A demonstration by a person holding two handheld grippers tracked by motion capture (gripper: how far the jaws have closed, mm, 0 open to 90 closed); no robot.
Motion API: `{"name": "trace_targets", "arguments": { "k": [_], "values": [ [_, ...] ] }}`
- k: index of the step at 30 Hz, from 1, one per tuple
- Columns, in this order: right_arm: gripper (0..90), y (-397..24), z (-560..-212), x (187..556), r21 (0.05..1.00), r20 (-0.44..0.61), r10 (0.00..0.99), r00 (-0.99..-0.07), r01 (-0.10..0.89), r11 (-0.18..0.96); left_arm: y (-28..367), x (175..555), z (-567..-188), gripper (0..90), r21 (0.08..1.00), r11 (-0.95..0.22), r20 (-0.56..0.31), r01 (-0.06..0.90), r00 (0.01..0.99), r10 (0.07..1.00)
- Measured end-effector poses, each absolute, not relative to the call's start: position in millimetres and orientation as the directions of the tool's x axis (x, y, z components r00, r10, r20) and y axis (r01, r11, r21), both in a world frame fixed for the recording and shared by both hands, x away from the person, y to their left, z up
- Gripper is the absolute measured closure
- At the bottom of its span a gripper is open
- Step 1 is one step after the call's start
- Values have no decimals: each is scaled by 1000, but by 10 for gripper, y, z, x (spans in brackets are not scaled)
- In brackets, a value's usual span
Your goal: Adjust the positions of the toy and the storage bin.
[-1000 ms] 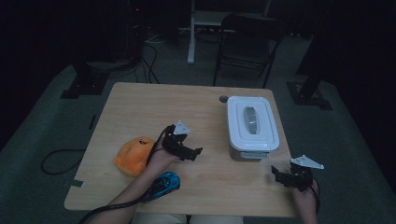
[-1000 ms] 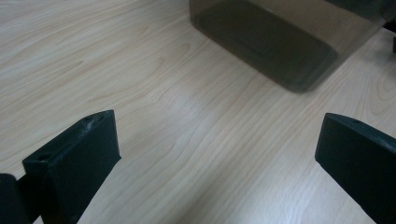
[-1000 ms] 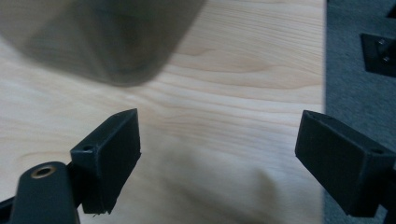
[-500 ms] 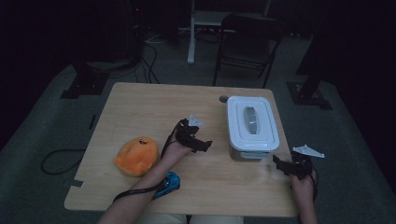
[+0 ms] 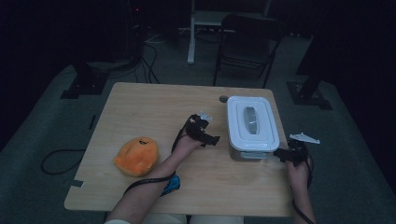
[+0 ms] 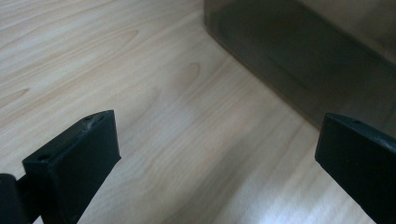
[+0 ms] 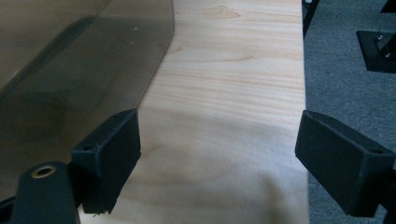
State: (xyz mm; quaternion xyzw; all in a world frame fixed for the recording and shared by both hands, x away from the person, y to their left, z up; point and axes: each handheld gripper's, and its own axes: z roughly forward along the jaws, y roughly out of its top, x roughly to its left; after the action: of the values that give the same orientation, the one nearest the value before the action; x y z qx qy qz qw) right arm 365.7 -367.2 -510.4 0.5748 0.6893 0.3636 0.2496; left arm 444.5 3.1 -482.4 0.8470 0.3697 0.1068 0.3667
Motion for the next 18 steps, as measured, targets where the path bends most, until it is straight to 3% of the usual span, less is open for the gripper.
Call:
{"name": "trace_targets", "arguments": {
  "k": [18],
  "values": [
    [134, -3607, -5084, 3893, 779, 107, 956, -273, 621, 90, -244, 4528, -4864, 4, 692, -484, -84, 535, 726, 682]
  ]
}}
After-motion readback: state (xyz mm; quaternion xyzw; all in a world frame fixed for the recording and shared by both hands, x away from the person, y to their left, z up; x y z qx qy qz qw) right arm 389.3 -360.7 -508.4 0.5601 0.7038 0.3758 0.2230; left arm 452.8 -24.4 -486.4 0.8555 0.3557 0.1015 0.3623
